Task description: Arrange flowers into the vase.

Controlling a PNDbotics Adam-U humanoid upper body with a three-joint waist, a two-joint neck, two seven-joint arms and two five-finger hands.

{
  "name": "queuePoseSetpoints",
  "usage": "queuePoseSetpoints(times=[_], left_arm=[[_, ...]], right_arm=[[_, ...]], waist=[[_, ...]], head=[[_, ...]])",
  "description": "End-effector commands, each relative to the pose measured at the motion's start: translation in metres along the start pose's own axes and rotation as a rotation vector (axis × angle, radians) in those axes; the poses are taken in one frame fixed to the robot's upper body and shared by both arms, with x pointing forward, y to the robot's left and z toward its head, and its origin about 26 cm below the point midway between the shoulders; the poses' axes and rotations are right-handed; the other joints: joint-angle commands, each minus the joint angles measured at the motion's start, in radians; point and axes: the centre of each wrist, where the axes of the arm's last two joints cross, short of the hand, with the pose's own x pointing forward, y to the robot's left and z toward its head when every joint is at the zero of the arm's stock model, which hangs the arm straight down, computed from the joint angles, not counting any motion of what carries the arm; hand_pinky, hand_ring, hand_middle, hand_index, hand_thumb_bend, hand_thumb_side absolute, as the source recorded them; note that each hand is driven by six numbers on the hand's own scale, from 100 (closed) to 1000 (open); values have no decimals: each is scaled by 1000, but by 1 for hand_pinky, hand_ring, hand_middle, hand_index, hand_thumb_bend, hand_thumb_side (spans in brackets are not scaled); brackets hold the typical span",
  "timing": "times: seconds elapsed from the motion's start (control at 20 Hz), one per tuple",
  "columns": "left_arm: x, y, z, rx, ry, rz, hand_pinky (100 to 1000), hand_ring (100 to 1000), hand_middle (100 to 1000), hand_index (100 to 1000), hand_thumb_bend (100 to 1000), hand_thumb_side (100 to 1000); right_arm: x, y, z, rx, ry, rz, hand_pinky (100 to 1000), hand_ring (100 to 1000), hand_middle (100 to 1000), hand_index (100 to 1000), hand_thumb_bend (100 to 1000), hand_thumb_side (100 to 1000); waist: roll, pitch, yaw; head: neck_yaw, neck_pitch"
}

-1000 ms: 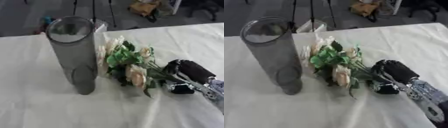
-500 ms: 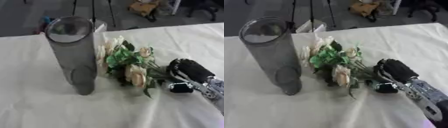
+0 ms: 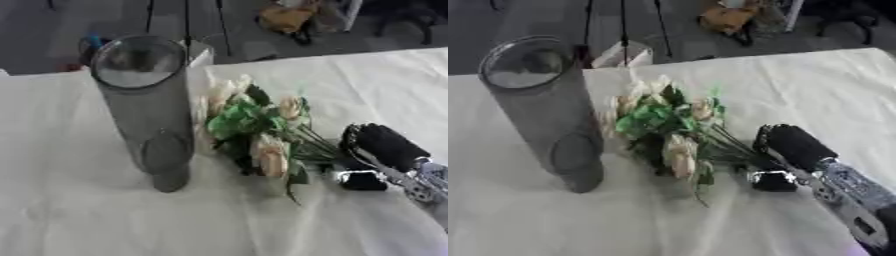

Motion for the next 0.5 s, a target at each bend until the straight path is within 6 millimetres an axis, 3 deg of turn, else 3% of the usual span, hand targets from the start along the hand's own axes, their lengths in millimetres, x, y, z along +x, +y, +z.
queuePoseSetpoints(times=[0.05, 0.25, 0.3, 0.35, 0.5], left_arm=[[4, 0, -4, -15, -21, -6, 567, 584, 791, 914, 100, 1000], [5, 0, -4, -17, -20, -7, 565, 584, 791, 914, 100, 1000], [5, 0, -4, -18, -21, -7, 565, 584, 791, 914, 100, 1000], [5, 0, -4, -18, -21, -7, 565, 583, 791, 914, 100, 1000], [5, 0, -4, -20, -21, -8, 564, 583, 791, 914, 100, 1000]], right_arm=[[-7, -13, 0, -16, -23, 8, 100, 100, 100, 126, 100, 639], [-10, -12, 1, -35, -46, -35, 100, 100, 100, 100, 100, 606], [-10, -12, 1, -42, -47, -43, 100, 100, 100, 100, 167, 602], [-11, -12, 1, -52, -43, -50, 100, 100, 100, 100, 291, 596], [-13, -13, 1, -96, -31, -70, 100, 100, 100, 100, 435, 617]], waist=[[-12, -3, 0], [-11, 1, 0], [-10, 2, 0], [-10, 3, 0], [-8, 4, 0]], head=[[1, -15], [2, -19], [3, -19], [3, -20], [4, -20]])
